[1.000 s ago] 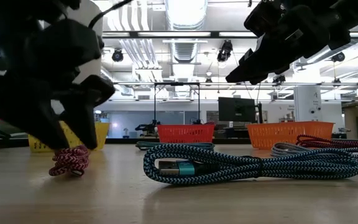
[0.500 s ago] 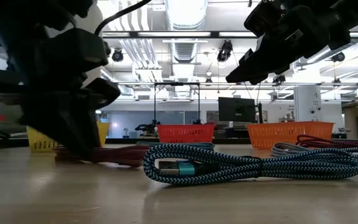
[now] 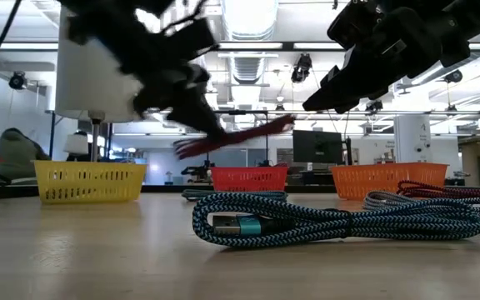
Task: Pick & Place USB Port
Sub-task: Put the left pink charger cable into the red bin
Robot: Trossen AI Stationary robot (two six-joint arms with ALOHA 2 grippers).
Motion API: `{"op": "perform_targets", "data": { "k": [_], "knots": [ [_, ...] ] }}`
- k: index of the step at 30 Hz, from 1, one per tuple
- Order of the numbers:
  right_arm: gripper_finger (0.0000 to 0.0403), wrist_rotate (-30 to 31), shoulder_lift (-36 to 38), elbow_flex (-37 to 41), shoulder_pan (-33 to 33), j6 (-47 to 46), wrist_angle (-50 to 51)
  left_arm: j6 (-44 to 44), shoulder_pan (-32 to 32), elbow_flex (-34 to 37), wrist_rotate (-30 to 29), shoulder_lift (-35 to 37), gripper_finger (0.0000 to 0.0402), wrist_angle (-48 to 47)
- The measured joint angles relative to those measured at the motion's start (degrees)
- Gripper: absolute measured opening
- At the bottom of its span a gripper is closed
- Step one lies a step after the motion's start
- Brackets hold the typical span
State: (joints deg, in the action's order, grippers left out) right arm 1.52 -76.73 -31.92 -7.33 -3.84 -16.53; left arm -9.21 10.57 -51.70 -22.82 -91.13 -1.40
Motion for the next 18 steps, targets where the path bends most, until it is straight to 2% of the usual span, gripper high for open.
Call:
{"op": "perform_targets", "data": {
  "k": [8, 10, 14, 18],
  "knots": [
    [0.0091, 0.00, 0.00, 0.00, 0.00, 0.00, 0.03, 7.80, -15.11, -5.89, -1.10, -0.13, 0.0007, 3.80],
    [0.0088, 0.00, 0.00, 0.00, 0.00, 0.00, 0.04, 8.44, -18.38, -5.76, 0.95, -0.18, 0.0006, 6.71],
    [0.0086, 0.01, 0.00, 0.00, 0.00, 0.02, 0.06, 12.50, -23.23, -4.50, 10.73, -1.43, 0.0006, 12.73],
    [0.0091, 0.02, 0.00, 0.04, 0.03, 1.15, 0.11, 13.08, -25.34, -4.11, 11.91, -5.58, 0.0007, 17.12]
  ]
}}
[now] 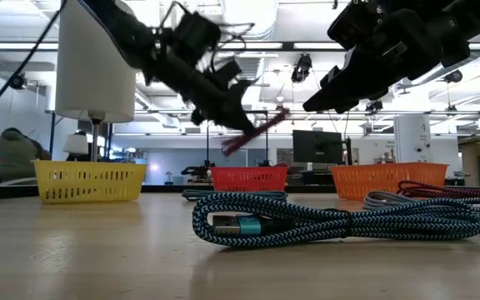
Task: Pick & Place USB Port
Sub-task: Put the left pink charger cable into the red bin, then put the top left blue charger cable into the orange bin
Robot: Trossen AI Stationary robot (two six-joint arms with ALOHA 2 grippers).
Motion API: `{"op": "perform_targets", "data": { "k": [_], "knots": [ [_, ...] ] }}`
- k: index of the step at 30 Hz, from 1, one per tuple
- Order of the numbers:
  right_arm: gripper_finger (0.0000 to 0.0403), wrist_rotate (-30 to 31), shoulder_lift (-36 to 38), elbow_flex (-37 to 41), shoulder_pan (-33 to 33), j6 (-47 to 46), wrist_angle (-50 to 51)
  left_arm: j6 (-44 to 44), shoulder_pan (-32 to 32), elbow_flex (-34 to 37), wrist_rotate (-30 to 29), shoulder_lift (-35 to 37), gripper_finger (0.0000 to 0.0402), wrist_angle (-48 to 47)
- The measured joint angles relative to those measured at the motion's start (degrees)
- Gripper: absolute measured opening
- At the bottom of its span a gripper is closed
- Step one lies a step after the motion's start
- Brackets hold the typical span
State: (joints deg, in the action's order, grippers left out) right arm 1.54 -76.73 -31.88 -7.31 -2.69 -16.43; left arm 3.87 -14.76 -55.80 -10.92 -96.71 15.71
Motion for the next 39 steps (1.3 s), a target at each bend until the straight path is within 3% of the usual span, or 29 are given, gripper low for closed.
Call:
{"op": "perform_targets", "data": {
  "k": [5, 10, 23, 39],
  "knots": [
    [0.0096, 0.07, 0.00, -0.01, 0.00, -0.11, 0.30, -1.41, -1.56, -0.13, -3.23, -6.16, 0.0007, 5.63],
    [0.0091, 0.04, 0.00, 0.00, 0.00, -0.10, 1.54, -1.18, -2.34, -0.73, -5.89, -9.70, 0.0014, 5.18],
    [0.0091, 0.04, 0.00, 0.00, 0.00, 0.14, 1.60, -3.16, -2.45, -0.73, -5.90, -10.18, 0.0019, 3.83],
    [0.0082, 0.00, 0.00, 0.00, -0.03, 0.14, 1.40, -2.76, -2.63, -4.03, -8.72, -9.99, 0.0122, 1.19]
  ]
}}
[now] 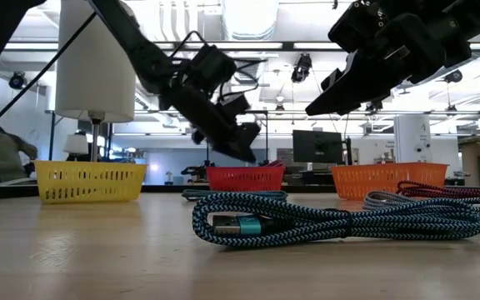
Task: Pick & Place USB Port
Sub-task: Put the top left blue charger cable into the orange bin
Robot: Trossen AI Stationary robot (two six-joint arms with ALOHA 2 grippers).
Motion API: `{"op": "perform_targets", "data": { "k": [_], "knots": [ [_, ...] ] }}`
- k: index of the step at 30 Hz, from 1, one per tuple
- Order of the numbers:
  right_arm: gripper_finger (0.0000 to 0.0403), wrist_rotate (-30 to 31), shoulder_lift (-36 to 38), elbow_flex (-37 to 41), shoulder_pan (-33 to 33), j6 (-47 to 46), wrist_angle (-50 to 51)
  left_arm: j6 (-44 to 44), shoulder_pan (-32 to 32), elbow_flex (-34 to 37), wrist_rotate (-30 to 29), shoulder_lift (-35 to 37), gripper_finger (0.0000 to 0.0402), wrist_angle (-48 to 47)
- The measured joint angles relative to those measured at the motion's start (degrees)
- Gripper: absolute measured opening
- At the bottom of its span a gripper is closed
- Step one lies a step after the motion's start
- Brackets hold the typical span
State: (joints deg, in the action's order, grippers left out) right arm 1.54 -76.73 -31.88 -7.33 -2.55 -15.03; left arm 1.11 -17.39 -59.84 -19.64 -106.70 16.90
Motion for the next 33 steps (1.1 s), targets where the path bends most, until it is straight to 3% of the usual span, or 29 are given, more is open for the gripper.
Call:
{"op": "perform_targets", "data": {
  "k": [6, 14, 22, 33],
  "knots": [
    [0.0090, -0.01, 0.00, 0.00, 0.00, -0.01, 0.11, -3.59, 2.21, -5.96, 0.27, 1.09, 0.0126, -6.00],
    [0.0096, 2.15, 0.00, -0.02, 0.07, 0.00, -0.19, -8.33, 7.65, -10.42, 0.99, 5.16, 0.0125, -22.19],
    [0.0098, 5.29, 0.00, -0.02, 0.09, -3.08, -0.71, -2.76, 14.31, -10.04, 1.63, 13.92, 0.0109, -35.41],
    [0.0115, 6.54, 0.00, -0.24, 0.11, -4.80, -1.92, 3.56, 22.88, -0.54, 1.68, 23.42, 0.0099, -33.77]
  ]
}}
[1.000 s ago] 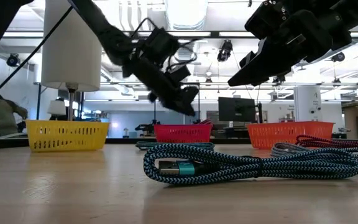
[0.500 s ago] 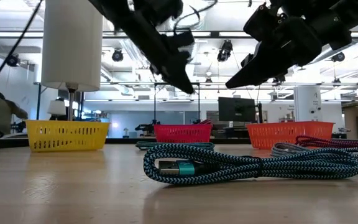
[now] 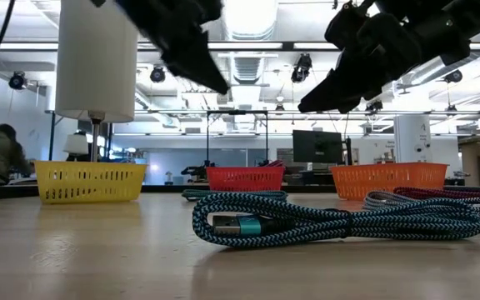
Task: Pick & Place USB Port
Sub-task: Put the top left blue charger cable into the orange bin
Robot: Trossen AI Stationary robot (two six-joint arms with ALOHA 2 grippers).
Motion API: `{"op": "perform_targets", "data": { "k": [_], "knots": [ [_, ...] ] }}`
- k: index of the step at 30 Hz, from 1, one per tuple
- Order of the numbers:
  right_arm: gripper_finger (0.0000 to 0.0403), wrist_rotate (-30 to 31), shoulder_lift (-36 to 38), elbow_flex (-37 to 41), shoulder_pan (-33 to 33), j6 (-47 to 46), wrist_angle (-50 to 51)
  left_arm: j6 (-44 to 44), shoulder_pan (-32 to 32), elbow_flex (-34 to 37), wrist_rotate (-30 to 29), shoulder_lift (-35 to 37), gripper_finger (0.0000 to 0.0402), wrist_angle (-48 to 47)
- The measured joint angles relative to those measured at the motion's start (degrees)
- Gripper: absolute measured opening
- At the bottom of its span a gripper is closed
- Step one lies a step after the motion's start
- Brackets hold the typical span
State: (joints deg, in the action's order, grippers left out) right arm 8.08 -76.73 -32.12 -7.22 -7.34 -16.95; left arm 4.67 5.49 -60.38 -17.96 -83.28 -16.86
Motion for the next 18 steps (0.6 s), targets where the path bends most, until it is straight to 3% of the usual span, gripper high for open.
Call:
{"op": "perform_targets", "data": {
  "k": [9, 12, 18],
  "knots": [
    [0.0151, 1.11, -1.67, -0.02, 0.00, 1.42, -3.95, 4.76, 1.71, 9.94, -0.01, 1.22, 0.0099, 9.64],
    [0.0154, 1.11, -4.81, -0.15, 0.17, 1.78, -9.26, 4.45, 1.71, 13.05, 0.09, 1.20, 0.0099, 16.42],
    [0.0155, 1.10, -13.08, -4.33, 1.77, 2.46, -9.17, 4.75, 1.78, 18.42, 1.80, 1.15, 0.0099, 27.52]
  ]
}}
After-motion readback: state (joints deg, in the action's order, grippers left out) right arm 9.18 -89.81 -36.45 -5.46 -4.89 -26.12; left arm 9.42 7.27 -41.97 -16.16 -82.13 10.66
